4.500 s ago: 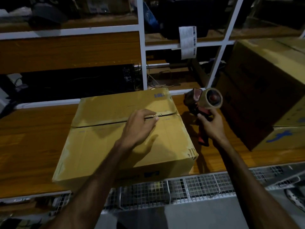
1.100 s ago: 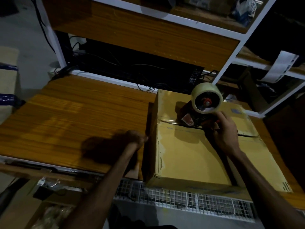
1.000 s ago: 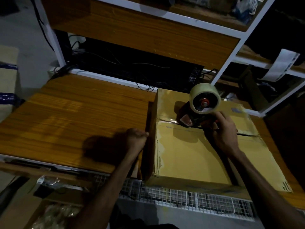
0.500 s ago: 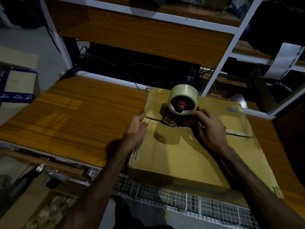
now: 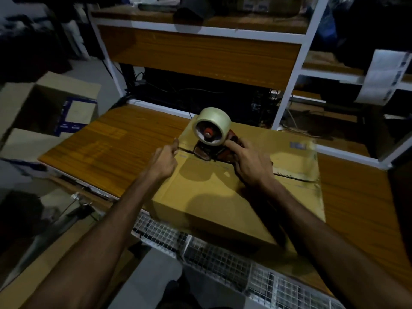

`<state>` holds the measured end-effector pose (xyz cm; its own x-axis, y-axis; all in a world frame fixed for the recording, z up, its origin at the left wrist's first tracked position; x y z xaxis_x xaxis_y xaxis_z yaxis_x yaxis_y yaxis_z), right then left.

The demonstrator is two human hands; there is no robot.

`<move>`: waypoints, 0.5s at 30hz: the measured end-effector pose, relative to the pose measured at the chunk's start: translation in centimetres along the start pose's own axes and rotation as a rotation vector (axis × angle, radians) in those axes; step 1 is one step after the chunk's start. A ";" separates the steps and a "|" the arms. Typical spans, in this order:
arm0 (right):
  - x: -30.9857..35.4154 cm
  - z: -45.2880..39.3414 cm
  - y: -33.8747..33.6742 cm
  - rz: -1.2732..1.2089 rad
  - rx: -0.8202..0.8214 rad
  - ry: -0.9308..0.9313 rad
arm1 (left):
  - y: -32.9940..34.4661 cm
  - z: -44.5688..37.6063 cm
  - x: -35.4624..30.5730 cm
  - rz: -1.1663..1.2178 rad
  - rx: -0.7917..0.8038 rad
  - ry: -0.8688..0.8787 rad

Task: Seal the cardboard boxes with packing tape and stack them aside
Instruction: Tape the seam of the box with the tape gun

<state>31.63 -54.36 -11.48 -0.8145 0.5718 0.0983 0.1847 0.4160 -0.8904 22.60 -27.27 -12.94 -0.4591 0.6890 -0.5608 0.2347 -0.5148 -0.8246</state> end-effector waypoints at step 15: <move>-10.0 12.3 -6.7 0.062 -0.032 0.058 | -0.2 2.2 -3.4 -0.584 -0.049 0.019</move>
<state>31.75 -71.62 -11.94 -0.7681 0.6365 0.0698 0.2515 0.4003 -0.8812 22.26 -30.62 -10.67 -0.5087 0.8609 -0.0136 -0.0130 -0.0235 -0.9996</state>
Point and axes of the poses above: each hand's wrist, its own z-axis away from the middle knuckle, its own y-axis out of the palm, x = y × z, the point moved 1 cm from there along -z, towards the middle knuckle, and after that the axes turned 8 degrees about -y, right-handed, at the moved point
